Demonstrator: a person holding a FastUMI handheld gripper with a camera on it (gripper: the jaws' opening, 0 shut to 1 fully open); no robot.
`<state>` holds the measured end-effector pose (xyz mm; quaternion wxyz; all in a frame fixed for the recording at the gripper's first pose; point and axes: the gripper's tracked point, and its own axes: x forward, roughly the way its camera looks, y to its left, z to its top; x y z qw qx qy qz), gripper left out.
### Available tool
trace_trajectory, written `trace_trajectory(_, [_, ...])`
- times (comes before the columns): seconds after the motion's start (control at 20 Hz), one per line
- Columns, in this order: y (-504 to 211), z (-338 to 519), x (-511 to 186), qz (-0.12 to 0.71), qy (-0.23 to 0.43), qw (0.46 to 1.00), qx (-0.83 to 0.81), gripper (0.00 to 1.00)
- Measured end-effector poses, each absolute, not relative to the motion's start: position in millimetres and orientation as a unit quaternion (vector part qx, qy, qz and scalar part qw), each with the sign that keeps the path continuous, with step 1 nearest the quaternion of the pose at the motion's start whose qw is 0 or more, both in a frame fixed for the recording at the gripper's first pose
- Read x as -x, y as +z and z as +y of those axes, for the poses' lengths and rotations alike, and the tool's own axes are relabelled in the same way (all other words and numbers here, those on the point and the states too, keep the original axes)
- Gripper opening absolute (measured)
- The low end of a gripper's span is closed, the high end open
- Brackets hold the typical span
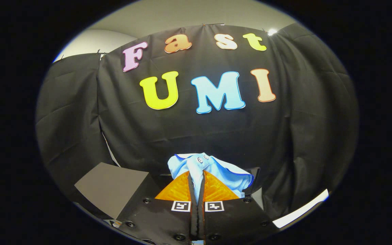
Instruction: Put the clothes into the washing machine and then close the washing machine lid.
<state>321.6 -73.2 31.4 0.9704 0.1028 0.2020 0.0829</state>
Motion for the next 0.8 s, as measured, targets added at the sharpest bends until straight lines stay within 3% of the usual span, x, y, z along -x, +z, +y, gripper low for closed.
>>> trace_trajectory(0.8, [-115,-50,-348,0.251,0.113,0.958,-0.08,0.01])
